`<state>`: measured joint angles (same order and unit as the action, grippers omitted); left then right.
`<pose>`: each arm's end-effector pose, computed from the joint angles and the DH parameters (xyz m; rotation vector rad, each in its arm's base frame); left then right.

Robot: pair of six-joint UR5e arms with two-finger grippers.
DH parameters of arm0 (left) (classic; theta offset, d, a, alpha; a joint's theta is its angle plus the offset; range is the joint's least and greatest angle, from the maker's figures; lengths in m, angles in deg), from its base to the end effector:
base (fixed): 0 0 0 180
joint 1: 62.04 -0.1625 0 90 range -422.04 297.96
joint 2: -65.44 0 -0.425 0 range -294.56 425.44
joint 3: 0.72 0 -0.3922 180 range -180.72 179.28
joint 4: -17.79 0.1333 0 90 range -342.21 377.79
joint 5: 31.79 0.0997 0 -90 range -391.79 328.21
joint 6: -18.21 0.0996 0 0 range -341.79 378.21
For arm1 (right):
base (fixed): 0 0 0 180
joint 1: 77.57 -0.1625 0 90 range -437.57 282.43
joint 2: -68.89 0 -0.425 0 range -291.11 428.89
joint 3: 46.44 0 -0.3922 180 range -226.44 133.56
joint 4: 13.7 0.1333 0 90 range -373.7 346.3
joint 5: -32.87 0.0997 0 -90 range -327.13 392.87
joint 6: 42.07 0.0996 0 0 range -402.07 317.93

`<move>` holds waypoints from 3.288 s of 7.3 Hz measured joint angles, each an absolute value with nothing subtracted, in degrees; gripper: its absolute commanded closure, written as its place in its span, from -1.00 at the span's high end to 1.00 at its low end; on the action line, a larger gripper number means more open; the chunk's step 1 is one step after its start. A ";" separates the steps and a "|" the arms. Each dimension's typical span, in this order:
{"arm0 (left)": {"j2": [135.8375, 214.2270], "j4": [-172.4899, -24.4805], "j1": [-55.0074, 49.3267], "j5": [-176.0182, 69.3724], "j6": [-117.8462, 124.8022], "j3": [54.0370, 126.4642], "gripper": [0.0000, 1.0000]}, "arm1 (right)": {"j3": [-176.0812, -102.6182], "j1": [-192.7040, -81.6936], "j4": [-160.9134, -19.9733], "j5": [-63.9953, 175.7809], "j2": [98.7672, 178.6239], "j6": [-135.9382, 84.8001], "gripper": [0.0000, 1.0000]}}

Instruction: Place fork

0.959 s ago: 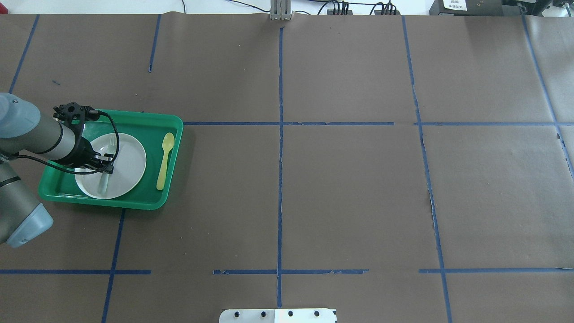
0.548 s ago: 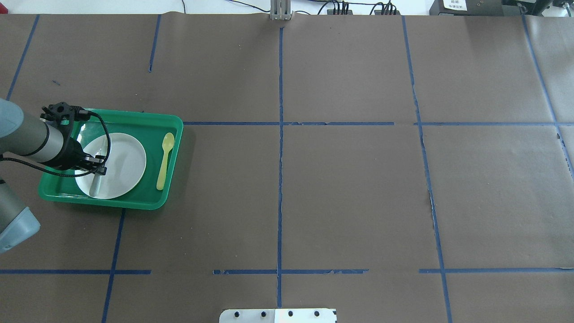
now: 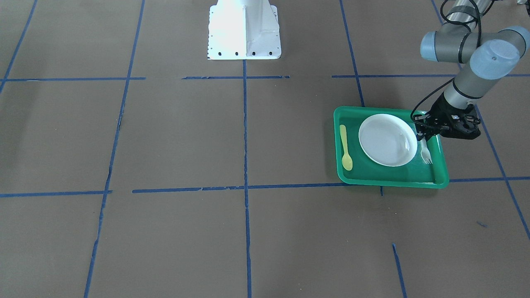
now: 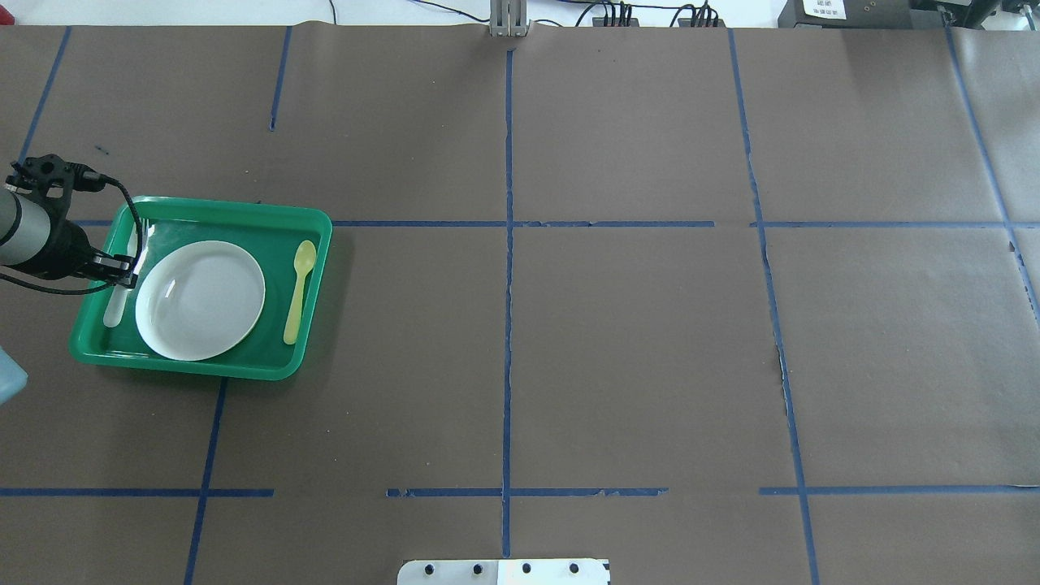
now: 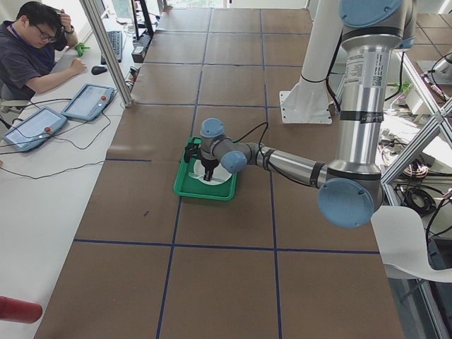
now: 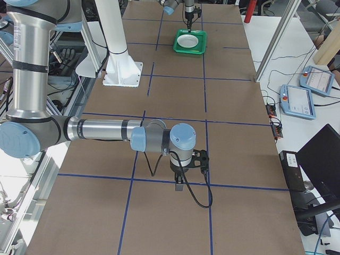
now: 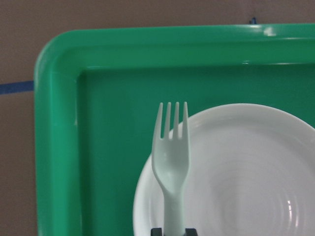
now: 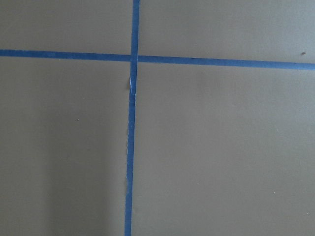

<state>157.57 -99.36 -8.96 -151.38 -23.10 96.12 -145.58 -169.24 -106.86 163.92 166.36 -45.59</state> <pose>0.2540 -0.4781 0.5372 0.1631 0.7753 0.0902 0.0805 -0.4323 0.6501 0.0076 -0.7168 -0.0216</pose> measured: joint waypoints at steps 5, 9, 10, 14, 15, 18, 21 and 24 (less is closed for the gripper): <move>157.53 -99.31 -7.81 -151.70 -21.52 95.12 1.00 | -145.58 -169.24 -106.86 163.92 166.36 -45.59 1.00; 159.81 -90.81 5.76 -154.64 -2.78 97.72 1.00 | -145.58 -169.24 -106.86 163.92 166.36 -45.53 1.00; 161.58 -84.82 9.33 -154.79 2.83 98.49 1.00 | -145.58 -169.23 -106.86 163.92 166.36 -45.56 1.00; 157.08 -75.15 21.75 -164.85 15.42 97.62 1.00 | -145.58 -169.24 -106.86 163.92 166.36 -45.58 1.00; 153.95 -75.09 24.30 -166.47 19.00 97.54 1.00 | -145.57 -169.24 -106.86 163.91 166.36 -45.59 1.00; 149.23 -74.71 27.32 -167.11 24.50 96.92 1.00 | -145.54 -169.24 -106.86 163.92 166.36 -45.58 1.00; 149.08 -72.55 27.79 -166.90 24.71 96.36 1.00 | -145.55 -169.24 -106.86 163.92 166.36 -45.59 1.00; 149.13 -71.40 27.95 -166.88 24.71 96.32 1.00 | -145.58 -169.24 -106.86 163.92 166.36 -45.58 1.00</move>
<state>149.13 -71.40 27.95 -166.88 24.71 96.32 -145.58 -169.24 -106.86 163.92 166.36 -45.58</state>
